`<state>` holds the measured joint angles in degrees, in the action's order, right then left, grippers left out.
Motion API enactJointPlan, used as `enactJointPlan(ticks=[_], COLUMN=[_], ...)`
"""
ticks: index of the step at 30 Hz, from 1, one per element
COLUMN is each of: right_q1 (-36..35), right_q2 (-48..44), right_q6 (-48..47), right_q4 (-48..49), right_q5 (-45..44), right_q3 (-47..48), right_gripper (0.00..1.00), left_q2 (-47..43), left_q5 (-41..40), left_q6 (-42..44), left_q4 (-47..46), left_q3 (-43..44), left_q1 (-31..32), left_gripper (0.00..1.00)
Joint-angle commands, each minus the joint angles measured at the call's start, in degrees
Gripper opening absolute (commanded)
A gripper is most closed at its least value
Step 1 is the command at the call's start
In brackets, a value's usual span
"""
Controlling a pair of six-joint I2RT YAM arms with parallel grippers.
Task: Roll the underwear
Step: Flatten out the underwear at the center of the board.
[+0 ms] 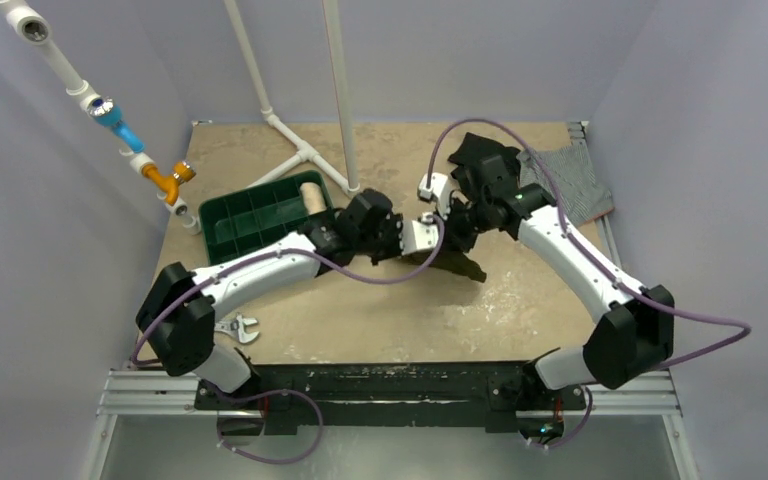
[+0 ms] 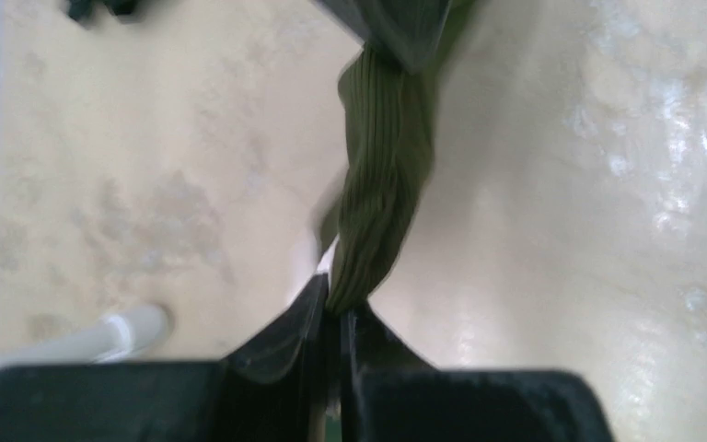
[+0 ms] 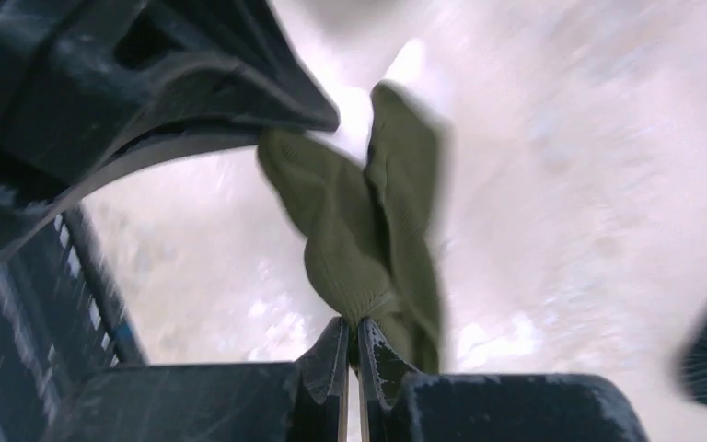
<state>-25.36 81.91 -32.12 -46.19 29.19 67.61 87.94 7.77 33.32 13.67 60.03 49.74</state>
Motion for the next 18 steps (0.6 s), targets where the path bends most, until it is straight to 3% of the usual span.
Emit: enactJointPlan(ticks=[1, 7, 11, 18], right_q1=[0.28, 0.23, 0.24, 0.18], right_q2=[-2.79, 1.87, 3.85, -1.58], right_q6=[2.67, 5.36, 3.27, 0.22], right_q4=[0.42, 1.69, 0.74, -3.27], right_q5=[-7.01, -19.82, -23.92, -17.38], right_q3=[13.08, 30.27, 36.19, 31.33], right_gripper=[0.00, 0.00, 0.00, 0.00], left_q2=[-2.77, 5.22, 8.45, 3.31], left_q5=[5.43, -0.17, -3.16, -0.32], left_q6=[-3.29, -0.83, 0.39, -0.70], left_q4=[14.82, 22.98, 28.38, 34.22], left_q3=[18.23, 39.02, 48.33, 45.85], left_q1=[-5.46, -9.63, -9.66, -8.95], left_gripper=[0.00, 0.00, 0.00, 0.00])
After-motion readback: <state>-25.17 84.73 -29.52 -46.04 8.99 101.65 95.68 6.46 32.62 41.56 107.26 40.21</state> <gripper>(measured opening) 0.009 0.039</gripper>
